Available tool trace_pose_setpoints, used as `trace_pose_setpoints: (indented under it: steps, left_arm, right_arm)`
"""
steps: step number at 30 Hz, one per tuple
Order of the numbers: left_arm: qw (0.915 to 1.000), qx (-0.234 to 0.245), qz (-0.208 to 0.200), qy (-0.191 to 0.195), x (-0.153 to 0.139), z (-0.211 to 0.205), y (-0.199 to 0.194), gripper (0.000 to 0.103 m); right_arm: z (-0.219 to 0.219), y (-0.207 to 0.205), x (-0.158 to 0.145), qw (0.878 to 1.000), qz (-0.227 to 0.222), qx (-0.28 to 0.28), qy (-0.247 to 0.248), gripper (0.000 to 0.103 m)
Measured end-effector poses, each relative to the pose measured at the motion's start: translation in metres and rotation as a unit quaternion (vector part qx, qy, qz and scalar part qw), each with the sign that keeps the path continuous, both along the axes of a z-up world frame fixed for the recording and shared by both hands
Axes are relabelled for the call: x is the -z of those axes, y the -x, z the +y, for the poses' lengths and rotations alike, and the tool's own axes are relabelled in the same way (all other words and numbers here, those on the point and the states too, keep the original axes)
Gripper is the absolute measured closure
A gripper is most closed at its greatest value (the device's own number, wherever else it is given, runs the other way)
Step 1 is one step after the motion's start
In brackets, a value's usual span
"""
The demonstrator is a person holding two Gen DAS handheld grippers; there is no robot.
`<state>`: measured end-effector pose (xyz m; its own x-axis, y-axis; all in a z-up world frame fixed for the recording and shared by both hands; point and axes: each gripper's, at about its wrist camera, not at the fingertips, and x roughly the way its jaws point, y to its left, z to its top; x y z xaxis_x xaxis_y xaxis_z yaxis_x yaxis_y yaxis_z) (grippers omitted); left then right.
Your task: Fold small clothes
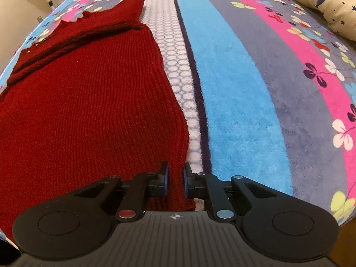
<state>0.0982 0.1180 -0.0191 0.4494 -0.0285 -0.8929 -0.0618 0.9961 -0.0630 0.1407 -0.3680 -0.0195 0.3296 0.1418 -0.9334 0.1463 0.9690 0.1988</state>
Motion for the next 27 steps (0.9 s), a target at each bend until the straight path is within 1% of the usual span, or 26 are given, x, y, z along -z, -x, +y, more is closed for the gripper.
trace_pose_setpoints:
  steps: [3, 6, 9, 19, 22, 27]
  left_arm:
    - [1.0000, 0.002, 0.004, 0.001, 0.0012, -0.0013, -0.0009, 0.090]
    - [0.9999, 0.003, 0.009, -0.006, 0.0047, -0.0022, -0.0022, 0.085]
    - [0.9999, 0.003, 0.012, -0.008, 0.0061, -0.0016, -0.0029, 0.083]
    - [0.9998, 0.009, 0.011, -0.012, 0.0079, -0.0015, -0.0038, 0.084]
    - [0.9999, 0.009, 0.009, -0.012, 0.0078, -0.0010, -0.0033, 0.088]
    - [0.9999, 0.008, 0.008, -0.011, 0.0074, -0.0013, -0.0030, 0.089]
  right_arm:
    - [-0.0002, 0.0000, 0.0020, 1.000, 0.005, -0.004, -0.001, 0.090]
    - [0.0036, -0.0010, 0.0041, 1.000, 0.011, -0.011, 0.007, 0.087]
    - [0.0083, -0.0017, 0.0042, 1.000, 0.011, -0.019, 0.017, 0.087]
    - [0.0061, -0.0018, 0.0040, 1.000, 0.011, -0.012, 0.009, 0.086]
    - [0.0046, -0.0020, 0.0041, 1.000, 0.012, -0.010, 0.007, 0.087]
    - [0.0043, -0.0021, 0.0040, 1.000, 0.010, -0.009, 0.008, 0.089]
